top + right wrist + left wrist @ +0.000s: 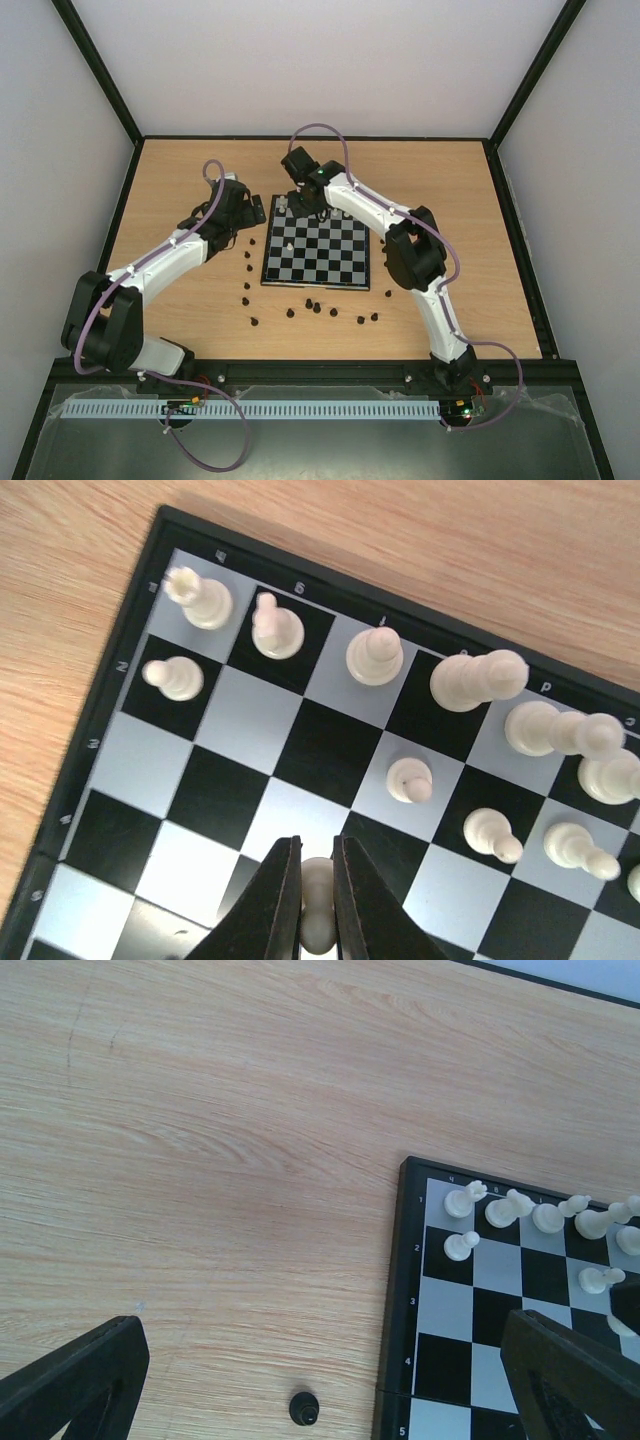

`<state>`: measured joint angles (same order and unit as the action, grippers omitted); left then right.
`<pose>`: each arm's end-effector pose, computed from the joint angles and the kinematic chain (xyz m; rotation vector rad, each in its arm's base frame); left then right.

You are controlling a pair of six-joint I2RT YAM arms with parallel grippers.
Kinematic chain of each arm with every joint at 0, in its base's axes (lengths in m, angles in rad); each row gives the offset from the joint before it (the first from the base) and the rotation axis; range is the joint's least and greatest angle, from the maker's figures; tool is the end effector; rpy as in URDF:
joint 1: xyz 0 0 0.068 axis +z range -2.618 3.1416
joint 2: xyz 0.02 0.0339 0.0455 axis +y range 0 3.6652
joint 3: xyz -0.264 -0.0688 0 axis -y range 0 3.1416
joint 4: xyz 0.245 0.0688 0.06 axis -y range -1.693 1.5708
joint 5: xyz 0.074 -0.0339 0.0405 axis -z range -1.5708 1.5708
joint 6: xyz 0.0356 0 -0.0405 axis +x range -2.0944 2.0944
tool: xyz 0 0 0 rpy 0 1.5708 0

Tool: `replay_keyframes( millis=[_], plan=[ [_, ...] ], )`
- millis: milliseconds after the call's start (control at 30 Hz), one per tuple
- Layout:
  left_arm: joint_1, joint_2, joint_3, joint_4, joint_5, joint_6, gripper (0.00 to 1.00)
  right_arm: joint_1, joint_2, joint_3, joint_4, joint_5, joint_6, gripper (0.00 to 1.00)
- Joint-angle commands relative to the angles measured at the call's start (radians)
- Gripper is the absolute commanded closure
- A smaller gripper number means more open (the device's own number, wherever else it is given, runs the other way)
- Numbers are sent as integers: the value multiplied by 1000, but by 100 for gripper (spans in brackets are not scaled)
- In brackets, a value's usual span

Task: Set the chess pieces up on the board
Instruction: Pick up the chess piece from the chessboard, then place the chess piece on the chessboard.

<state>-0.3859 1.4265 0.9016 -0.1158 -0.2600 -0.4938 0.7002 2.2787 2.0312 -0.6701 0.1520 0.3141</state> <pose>0.2916 -0.1086 0.2391 -0.2615 2.1787 -0.2088 0.3937 0.3247 0.2255 -0.4145 2.4550 0.2438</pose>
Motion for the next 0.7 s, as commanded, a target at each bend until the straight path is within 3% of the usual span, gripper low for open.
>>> replay_keyframes(
  millis=[0,667],
  plan=[
    [12,15,15,20,4,9,0,-7,69,57,-111,-18,-24,92],
    [21,34,16,30,14,9,1,-30,163,165,-100,-37,-31,92]
  ],
)
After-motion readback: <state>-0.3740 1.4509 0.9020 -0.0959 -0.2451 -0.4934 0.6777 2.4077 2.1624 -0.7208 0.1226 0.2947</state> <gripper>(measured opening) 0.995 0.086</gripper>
